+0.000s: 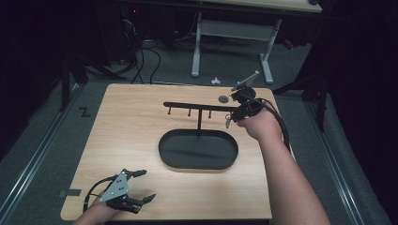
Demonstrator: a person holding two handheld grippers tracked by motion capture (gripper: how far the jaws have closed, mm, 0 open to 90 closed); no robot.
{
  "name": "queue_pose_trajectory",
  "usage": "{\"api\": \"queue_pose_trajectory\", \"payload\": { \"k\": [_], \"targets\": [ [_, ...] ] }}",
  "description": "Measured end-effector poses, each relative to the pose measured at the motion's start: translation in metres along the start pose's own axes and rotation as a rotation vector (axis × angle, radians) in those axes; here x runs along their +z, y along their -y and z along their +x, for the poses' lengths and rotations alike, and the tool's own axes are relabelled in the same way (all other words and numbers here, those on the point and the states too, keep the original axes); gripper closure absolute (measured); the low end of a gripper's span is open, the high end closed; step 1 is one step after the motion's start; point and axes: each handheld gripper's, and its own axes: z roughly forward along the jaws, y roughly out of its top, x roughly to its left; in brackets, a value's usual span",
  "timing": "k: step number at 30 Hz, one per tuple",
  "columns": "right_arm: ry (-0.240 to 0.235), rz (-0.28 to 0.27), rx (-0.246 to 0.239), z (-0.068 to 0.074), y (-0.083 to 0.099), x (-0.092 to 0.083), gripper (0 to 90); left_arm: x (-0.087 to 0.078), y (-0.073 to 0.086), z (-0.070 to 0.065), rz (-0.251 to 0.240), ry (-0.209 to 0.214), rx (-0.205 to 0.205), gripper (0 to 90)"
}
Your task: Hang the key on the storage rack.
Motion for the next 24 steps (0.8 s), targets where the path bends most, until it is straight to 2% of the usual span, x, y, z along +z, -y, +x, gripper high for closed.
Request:
{"api": "queue_pose_trajectory", "payload": {
  "k": [24],
  "targets": [
    [-0.005,0.000,0.015,-0.004,0.018,-0.002,77.4,0.000,0.000,-0.001,0.003,-0.001,0.005,15.2]
  ]
}}
